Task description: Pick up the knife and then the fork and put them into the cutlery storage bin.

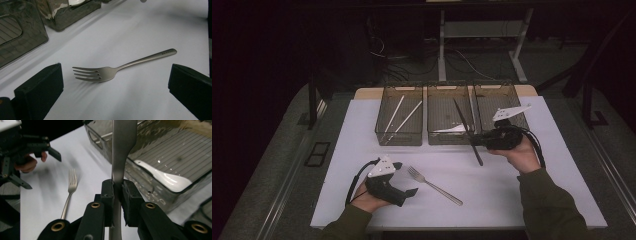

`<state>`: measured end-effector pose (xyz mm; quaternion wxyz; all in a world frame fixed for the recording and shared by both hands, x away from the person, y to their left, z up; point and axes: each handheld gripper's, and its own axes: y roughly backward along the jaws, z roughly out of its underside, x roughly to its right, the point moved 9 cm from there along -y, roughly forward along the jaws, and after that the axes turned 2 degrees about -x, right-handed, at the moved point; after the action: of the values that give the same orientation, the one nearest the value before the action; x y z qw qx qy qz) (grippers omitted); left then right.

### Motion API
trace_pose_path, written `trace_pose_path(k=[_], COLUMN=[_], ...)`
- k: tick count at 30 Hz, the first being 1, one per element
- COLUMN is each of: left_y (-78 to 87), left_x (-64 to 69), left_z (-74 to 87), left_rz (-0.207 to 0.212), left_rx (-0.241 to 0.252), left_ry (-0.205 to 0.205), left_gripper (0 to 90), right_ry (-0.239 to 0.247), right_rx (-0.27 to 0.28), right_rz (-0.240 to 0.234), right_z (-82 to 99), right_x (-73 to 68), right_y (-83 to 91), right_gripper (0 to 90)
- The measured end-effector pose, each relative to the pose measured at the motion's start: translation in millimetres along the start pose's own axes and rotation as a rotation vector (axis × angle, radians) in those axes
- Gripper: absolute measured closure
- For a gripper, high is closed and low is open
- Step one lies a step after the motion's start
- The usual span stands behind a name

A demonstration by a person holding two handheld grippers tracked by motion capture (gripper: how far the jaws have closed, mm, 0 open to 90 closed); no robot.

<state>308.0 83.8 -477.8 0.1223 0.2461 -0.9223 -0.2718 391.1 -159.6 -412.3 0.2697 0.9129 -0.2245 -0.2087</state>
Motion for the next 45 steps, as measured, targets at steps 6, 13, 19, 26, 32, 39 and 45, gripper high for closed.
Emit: trace_pose_path(k=[6,13,19,26,32,39,45], left_y=[-0.2,-0.5,-1.0,-0.8,-1.1,-1.0,-1.3], left_x=[0.2,0.4,0.6,0.5,0.1,0.2,0.4], left_z=[0.1,0.3,0.2,-0.1,0.3,0.1,0.6], left_rz=[0.001,0.001,0.001,0.0,-0.001,0.0,0.002], left_rx=[0.0,-0.002,0.0,0.002,-0.001,0.002,-0.003], left_ry=[0.002,0.005,0.009,0.01,0.012,0.014,0.01], left_gripper=[0.0,0.0,0.0,0.0,0.0,0.0,0.0], right_ry=[-0.018,-0.039,-0.056,-0.059,-0.048,-0.063,-0.073], right_rx=[0.052,0.1,0.133,0.146,0.145,0.151,0.129], right_rz=[0.027,0.063,0.102,0.16,0.219,0.286,0.358], right_z=[-4.4,-7.8,-8.9,-12.7,-18.6,-28.6,-32.4], right_x=[10.1,22.9,34.4,49.0,64.6,87.2,109.8], right_y=[14.9,32.6,46.3,61.1,74.7,90.4,95.9], right_gripper=[80.0,80.0,80.0,80.0,80.0,80.0,80.0])
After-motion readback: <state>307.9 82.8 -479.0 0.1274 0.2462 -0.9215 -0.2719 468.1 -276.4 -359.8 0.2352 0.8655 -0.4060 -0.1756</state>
